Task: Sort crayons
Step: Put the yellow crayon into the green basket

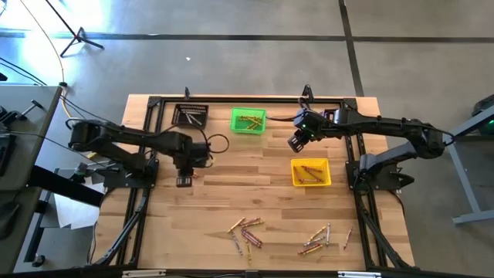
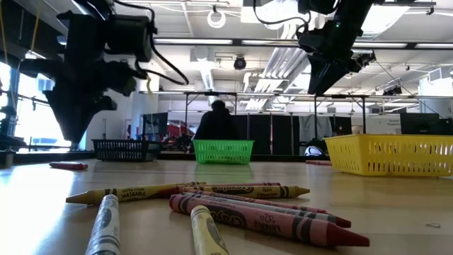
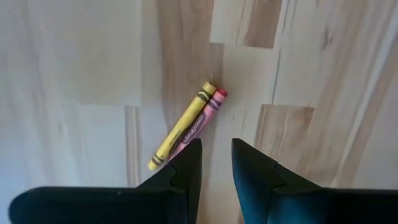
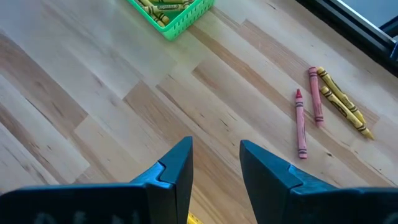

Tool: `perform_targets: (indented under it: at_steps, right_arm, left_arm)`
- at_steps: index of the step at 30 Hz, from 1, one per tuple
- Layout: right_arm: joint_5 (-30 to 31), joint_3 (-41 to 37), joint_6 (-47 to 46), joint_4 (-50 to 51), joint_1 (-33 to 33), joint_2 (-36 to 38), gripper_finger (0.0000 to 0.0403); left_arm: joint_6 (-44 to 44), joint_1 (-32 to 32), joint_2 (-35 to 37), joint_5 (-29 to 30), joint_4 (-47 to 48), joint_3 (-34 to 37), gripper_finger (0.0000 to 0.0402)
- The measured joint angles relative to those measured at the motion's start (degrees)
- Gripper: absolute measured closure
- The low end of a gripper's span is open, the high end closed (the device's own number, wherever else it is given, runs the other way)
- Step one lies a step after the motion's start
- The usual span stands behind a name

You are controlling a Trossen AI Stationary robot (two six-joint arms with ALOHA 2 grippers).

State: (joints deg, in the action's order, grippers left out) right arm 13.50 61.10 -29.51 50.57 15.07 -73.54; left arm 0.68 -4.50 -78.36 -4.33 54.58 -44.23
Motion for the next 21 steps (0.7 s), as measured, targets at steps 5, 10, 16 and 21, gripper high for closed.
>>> perform_targets:
  at_steps: [5,10,16,21]
  right_arm:
    - [0.0,0.0,0.6,0.0,0.0,0.0,0.0286]
    - [0.0,0.0,0.6,0.0,0.0,0.0,0.0286]
    - [0.0,0.0,1.4,-0.2,0.0,0.0,0.0286]
    - [0.0,0.0,1.3,-0.2,0.0,0.0,0.0286]
  left_arm:
    - [4.8,0.4,-4.9,1.2,-1.0,0.0,0.0328]
    - [5.5,0.4,-8.3,7.0,-1.5,0.0,0.0328]
    - [8.1,0.3,-10.4,9.3,-3.6,0.0,0.0328]
    - [8.0,0.4,-10.9,9.0,-5.0,0.0,0.0328]
